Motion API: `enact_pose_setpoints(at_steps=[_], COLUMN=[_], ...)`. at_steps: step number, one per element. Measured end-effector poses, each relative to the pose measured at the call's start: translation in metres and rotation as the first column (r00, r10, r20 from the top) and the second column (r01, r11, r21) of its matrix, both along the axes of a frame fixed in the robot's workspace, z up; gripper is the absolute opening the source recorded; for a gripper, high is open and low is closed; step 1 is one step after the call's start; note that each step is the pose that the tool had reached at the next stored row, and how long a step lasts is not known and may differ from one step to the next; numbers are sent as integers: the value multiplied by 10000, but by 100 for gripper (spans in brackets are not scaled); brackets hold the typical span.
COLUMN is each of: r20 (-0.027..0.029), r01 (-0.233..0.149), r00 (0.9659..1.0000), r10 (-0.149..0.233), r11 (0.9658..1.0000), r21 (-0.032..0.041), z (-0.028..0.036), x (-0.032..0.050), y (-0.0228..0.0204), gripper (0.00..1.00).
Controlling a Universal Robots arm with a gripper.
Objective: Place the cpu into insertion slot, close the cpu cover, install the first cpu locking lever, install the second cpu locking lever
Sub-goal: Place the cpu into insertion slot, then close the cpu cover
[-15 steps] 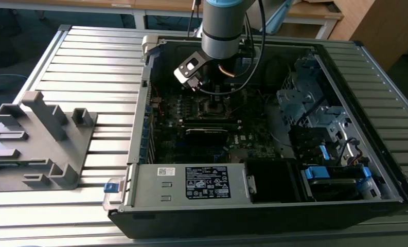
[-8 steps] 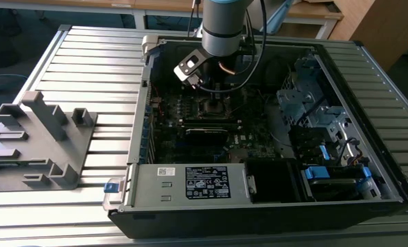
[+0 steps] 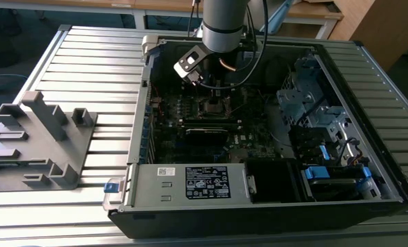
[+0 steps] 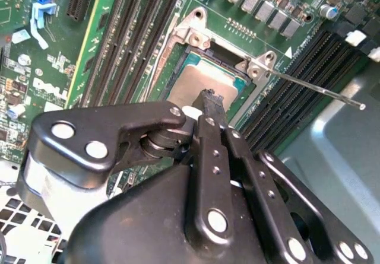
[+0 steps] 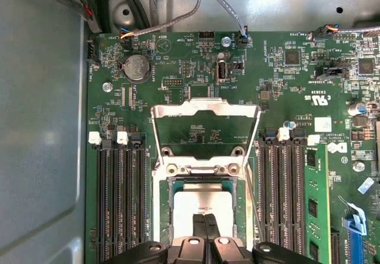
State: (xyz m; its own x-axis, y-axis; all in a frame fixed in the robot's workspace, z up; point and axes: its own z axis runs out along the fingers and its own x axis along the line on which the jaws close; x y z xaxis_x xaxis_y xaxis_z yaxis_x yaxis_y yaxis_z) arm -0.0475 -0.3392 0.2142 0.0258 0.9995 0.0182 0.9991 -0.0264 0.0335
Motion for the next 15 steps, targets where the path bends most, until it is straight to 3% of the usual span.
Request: enact_pose_setpoints(at_steps=[8, 10, 15], r20=[0, -1, -1], r01=[0, 0, 0], r00=[10000, 10000, 10000], r10=[0, 0, 0], r11=[10000, 10000, 10000], r21=[0, -1, -2], z=[12, 129, 132], x=[0, 0, 0], y=[0, 0, 0], gripper=[11, 11, 11])
